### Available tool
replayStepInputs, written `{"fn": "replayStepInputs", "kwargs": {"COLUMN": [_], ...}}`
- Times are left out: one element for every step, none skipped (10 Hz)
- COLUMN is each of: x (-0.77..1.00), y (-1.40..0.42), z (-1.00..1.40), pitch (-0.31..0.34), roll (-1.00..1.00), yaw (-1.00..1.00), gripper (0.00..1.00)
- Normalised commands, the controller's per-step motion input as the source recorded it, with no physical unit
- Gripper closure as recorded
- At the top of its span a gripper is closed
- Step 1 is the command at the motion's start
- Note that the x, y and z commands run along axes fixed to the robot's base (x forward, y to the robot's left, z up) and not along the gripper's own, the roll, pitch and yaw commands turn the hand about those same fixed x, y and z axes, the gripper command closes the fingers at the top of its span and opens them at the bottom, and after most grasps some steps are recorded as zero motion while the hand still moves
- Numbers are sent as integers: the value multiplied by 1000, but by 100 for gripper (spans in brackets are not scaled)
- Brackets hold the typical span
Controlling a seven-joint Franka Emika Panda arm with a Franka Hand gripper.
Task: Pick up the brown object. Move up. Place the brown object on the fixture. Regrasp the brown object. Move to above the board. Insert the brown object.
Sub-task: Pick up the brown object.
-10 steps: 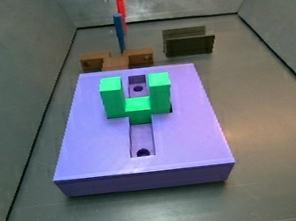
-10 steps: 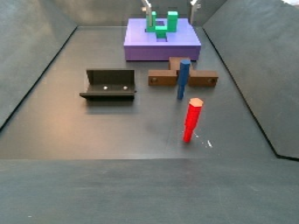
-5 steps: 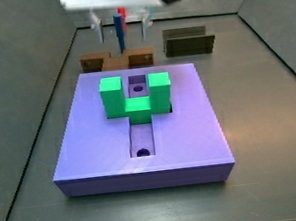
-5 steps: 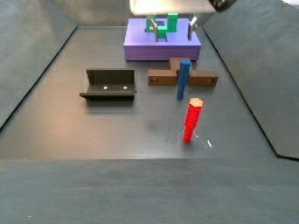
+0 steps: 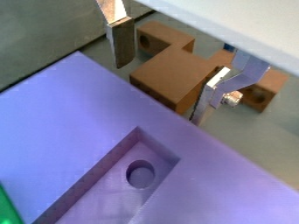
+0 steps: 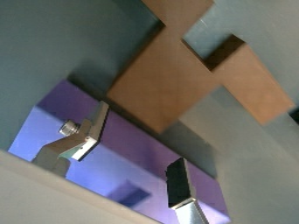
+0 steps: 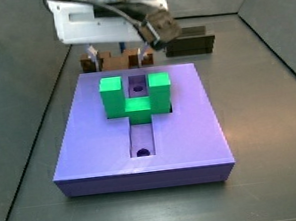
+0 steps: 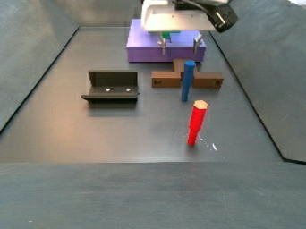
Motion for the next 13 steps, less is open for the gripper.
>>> {"fn": "replayStepInputs", "kwargs": {"x": [-151, -277, -297, -160, 0, 11, 123, 34, 51, 74, 37, 29, 49], "y": [129, 229, 303, 220, 20, 0, 0, 0, 0, 0, 29, 20, 20], "z": [-180, -103, -74, -80, -60, -131, -160, -194, -251, -217, -169, -157, -109], "pitch": [0, 0, -10, -3, 0, 0, 0, 0, -31, -59, -76, -83, -29], "roll": [151, 100, 46, 0, 0, -11, -63, -73, -64, -17, 0, 0, 10], "yaw": [0, -3, 0, 0, 0, 0, -11, -11, 0, 0, 0, 0, 0], "gripper": [0, 0, 0, 0, 0, 0, 0, 0, 0, 0, 0, 0, 0]}}
